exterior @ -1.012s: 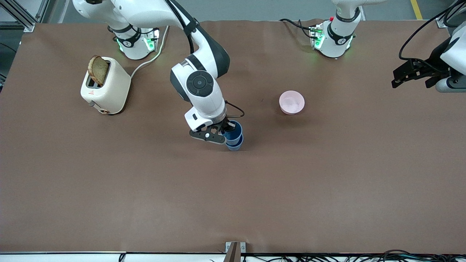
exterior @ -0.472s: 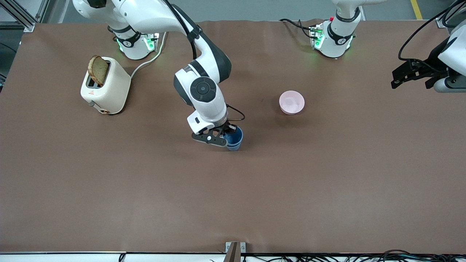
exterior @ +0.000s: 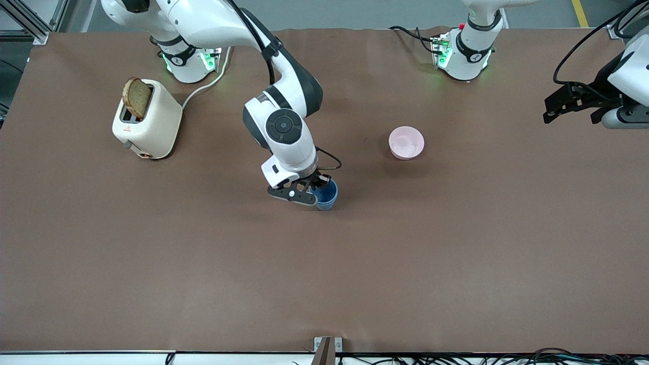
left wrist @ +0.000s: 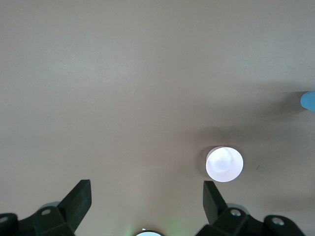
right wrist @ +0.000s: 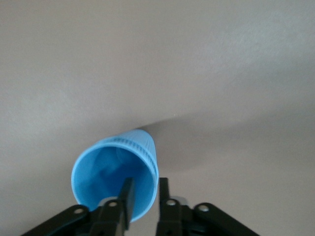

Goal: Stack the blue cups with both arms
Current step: 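Open the right gripper and raise it away from the stacked cups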

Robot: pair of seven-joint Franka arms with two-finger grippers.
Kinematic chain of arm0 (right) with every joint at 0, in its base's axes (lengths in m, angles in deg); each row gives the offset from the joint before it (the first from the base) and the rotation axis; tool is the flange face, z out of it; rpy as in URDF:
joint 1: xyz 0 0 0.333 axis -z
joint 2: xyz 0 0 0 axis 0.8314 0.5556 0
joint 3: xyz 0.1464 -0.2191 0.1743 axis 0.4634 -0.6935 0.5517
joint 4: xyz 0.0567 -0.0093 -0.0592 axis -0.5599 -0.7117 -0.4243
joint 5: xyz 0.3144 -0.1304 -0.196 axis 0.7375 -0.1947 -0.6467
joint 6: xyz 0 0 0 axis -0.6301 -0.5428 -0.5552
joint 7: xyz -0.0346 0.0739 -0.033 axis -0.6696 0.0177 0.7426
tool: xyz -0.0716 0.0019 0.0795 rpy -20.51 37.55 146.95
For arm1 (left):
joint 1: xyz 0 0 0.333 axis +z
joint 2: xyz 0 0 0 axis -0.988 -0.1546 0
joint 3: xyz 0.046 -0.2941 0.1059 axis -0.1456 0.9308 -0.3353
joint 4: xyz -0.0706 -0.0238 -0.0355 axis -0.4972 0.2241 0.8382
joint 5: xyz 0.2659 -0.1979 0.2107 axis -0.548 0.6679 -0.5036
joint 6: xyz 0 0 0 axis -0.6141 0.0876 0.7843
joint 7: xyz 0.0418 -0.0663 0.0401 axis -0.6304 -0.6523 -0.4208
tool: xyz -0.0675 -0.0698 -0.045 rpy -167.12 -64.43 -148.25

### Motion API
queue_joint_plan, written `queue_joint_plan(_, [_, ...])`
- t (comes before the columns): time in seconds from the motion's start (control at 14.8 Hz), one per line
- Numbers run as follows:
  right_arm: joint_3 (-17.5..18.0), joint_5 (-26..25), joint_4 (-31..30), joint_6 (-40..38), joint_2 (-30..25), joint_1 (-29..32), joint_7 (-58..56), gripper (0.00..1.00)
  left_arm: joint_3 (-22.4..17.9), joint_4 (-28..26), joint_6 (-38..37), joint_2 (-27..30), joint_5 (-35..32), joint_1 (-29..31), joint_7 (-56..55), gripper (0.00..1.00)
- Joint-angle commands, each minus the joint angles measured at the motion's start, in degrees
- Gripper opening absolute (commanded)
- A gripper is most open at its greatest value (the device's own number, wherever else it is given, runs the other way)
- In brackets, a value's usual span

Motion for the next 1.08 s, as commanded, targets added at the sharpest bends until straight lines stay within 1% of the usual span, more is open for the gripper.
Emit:
queue_joint_plan(0.0, [-0.40, -0.79, -0.72, -3.35, -6.22, 3.23, 0.60, 1.00, 0.31, -0.07, 0.11, 0.48, -0.99, 0.04, 0.57, 1.00])
queue_joint_plan(0.2, [-4.87, -4.12, -0.89, -11.16, -13.69, 4.64, 0.07, 1.00, 0.31, -0.07, 0.02, 0.48, -0.99, 0.04, 0.48, 1.00])
queue_joint_plan(0.27, [-6.63, -5.61, -0.89, -14.76, -16.33, 5.43, -2.02, 1.00, 0.31, -0.07, 0.11, 0.48, -0.99, 0.04, 0.39, 1.00])
queue_joint_plan(0.34, [-7.60, -6.15, -0.89, -16.88, -18.18, 7.18, -4.47, 1.00, 0.40, -0.07, 0.11, 0.48, -0.99, 0.04, 0.39, 1.00])
queue_joint_plan(0.61, [-7.18, -6.24, -0.81, -23.65, -25.04, 18.07, -12.74, 1.00, 0.31, -0.07, 0.11, 0.48, -0.99, 0.13, 0.57, 1.00])
queue_joint_plan(0.81, [-7.00, -6.07, -0.63, -30.42, -29.35, 27.11, -25.46, 1.00, 0.31, 0.01, 0.11, 0.48, -0.99, 0.13, 0.66, 1.00])
queue_joint_plan(0.88, [-5.43, -6.07, -0.63, -32.26, -30.58, 31.24, -31.16, 1.00, 0.31, 0.01, 0.11, 0.48, -0.99, 0.13, 0.66, 1.00])
queue_joint_plan(1.01, [-0.78, -6.07, -0.72, -35.52, -33.04, 39.85, -37.70, 1.00, 0.31, 0.01, 0.11, 0.48, -0.99, 0.13, 0.66, 1.00])
